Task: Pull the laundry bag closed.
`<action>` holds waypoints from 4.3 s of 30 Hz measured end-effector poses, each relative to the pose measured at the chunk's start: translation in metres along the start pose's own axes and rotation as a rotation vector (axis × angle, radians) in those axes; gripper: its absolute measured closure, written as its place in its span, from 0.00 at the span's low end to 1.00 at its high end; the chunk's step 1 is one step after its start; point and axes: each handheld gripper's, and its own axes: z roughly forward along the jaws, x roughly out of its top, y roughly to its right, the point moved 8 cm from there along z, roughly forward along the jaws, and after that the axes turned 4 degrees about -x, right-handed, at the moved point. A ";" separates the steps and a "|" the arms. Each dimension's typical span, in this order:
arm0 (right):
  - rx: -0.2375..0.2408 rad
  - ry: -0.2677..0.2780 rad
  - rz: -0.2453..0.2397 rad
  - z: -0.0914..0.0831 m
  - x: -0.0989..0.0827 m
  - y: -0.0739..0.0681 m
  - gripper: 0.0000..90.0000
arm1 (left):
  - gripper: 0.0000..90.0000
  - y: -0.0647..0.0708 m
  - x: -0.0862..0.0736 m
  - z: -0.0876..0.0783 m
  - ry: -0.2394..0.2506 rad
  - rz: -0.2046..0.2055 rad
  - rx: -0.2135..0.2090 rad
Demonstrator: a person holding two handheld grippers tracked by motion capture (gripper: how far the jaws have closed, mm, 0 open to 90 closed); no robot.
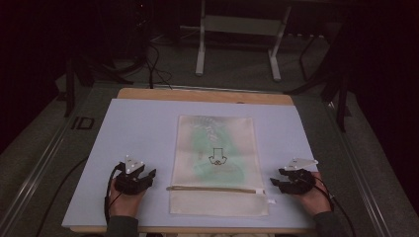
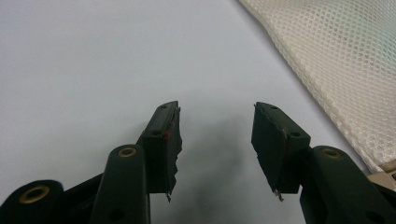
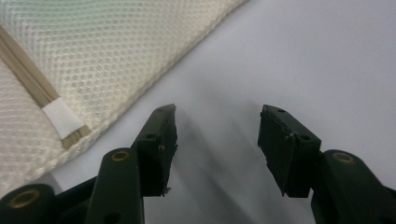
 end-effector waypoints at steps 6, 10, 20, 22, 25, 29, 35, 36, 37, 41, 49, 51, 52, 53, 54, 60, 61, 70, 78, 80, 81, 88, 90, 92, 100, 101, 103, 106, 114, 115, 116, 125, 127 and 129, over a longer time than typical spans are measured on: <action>0.017 -0.012 -0.037 -0.004 0.006 -0.005 0.53 | 0.58 0.000 -0.001 0.001 -0.006 0.002 -0.010; 0.039 -0.043 -0.076 -0.006 0.010 -0.014 0.53 | 0.59 0.001 -0.002 0.001 -0.013 0.001 -0.025; 0.081 -0.064 -0.147 -0.010 0.024 -0.030 0.57 | 0.59 0.007 -0.001 0.002 -0.013 0.029 -0.051; 0.089 -0.074 -0.169 -0.010 0.027 -0.035 0.58 | 0.59 0.009 -0.001 0.003 -0.015 0.039 -0.062; 0.108 -0.092 -0.203 -0.007 0.031 -0.043 0.60 | 0.60 0.012 -0.001 0.003 -0.020 0.043 -0.076; 0.126 -0.100 -0.227 -0.005 0.035 -0.050 0.61 | 0.61 0.014 -0.001 0.004 -0.023 0.053 -0.084; 0.165 -0.102 -0.269 -0.001 0.047 -0.064 0.63 | 0.61 0.016 -0.001 0.004 -0.022 0.058 -0.090; 0.166 -0.104 -0.277 0.000 0.049 -0.065 0.63 | 0.61 0.015 -0.001 0.004 -0.022 0.059 -0.088; 0.170 -0.106 -0.281 0.001 0.051 -0.067 0.63 | 0.61 0.015 -0.001 0.004 -0.022 0.058 -0.090; 0.189 -0.097 -0.291 0.004 0.058 -0.074 0.64 | 0.61 0.015 -0.001 0.004 -0.021 0.059 -0.091; 0.221 -0.093 -0.326 0.011 0.074 -0.091 0.65 | 0.61 0.015 -0.001 0.004 -0.018 0.057 -0.091; 0.227 -0.089 -0.335 0.013 0.078 -0.096 0.65 | 0.61 0.014 -0.001 0.004 -0.018 0.056 -0.091; 0.230 -0.089 -0.338 0.014 0.080 -0.098 0.65 | 0.61 0.014 0.000 0.004 -0.017 0.056 -0.091; 0.232 -0.089 -0.345 0.015 0.082 -0.100 0.65 | 0.61 0.014 0.000 0.004 -0.017 0.056 -0.091; 0.235 -0.088 -0.349 0.016 0.083 -0.102 0.65 | 0.61 0.014 0.000 0.004 -0.017 0.055 -0.092; 0.256 -0.079 -0.371 0.022 0.093 -0.115 0.66 | 0.61 0.013 0.000 0.004 -0.018 0.054 -0.092; 0.261 -0.079 -0.376 0.023 0.094 -0.117 0.66 | 0.61 0.013 0.000 0.004 -0.018 0.054 -0.092; 0.290 -0.070 -0.395 0.029 0.107 -0.133 0.66 | 0.61 0.014 0.000 0.004 -0.018 0.054 -0.095; 0.315 -0.062 -0.406 0.033 0.116 -0.145 0.66 | 0.61 0.014 0.000 0.004 -0.019 0.055 -0.096; 0.321 -0.061 -0.411 0.035 0.119 -0.150 0.66 | 0.61 0.014 0.000 0.004 -0.019 0.055 -0.097; 0.322 -0.058 -0.415 0.036 0.121 -0.152 0.66 | 0.61 0.014 0.000 0.004 -0.019 0.055 -0.097; 0.343 -0.051 -0.435 0.041 0.128 -0.163 0.66 | 0.61 0.013 0.000 0.004 -0.019 0.055 -0.100; 0.349 -0.052 -0.436 0.042 0.130 -0.167 0.66 | 0.61 0.013 0.000 0.004 -0.019 0.056 -0.099; 0.354 -0.044 -0.438 0.043 0.132 -0.171 0.66 | 0.61 0.013 0.000 0.004 -0.018 0.055 -0.100; 0.363 -0.044 -0.457 0.046 0.141 -0.181 0.65 | 0.61 0.014 0.000 0.004 -0.015 0.056 -0.100; 0.363 -0.044 -0.457 0.046 0.141 -0.181 0.65 | 0.61 0.014 0.000 0.004 -0.015 0.056 -0.100; 0.373 -0.037 -0.462 0.047 0.145 -0.186 0.66 | 0.61 0.014 0.000 0.004 -0.017 0.055 -0.101; 0.380 -0.040 -0.467 0.050 0.147 -0.191 0.66 | 0.61 0.014 0.000 0.004 -0.014 0.056 -0.103; 0.401 -0.040 -0.482 0.056 0.154 -0.204 0.66 | 0.61 0.014 0.000 0.004 -0.011 0.055 -0.106; 0.407 -0.042 -0.481 0.058 0.155 -0.208 0.66 | 0.61 0.014 0.001 0.004 -0.010 0.053 -0.107; 0.409 -0.044 -0.485 0.059 0.156 -0.209 0.66 | 0.61 0.014 0.001 0.004 -0.010 0.053 -0.106; 0.433 -0.046 -0.505 0.068 0.162 -0.223 0.66 | 0.61 0.011 0.001 0.002 -0.003 0.045 -0.103; 0.443 -0.051 -0.512 0.071 0.163 -0.228 0.66 | 0.61 0.010 0.002 0.001 -0.001 0.043 -0.103; 0.447 -0.051 -0.515 0.073 0.164 -0.231 0.66 | 0.61 0.010 0.002 0.001 0.000 0.043 -0.104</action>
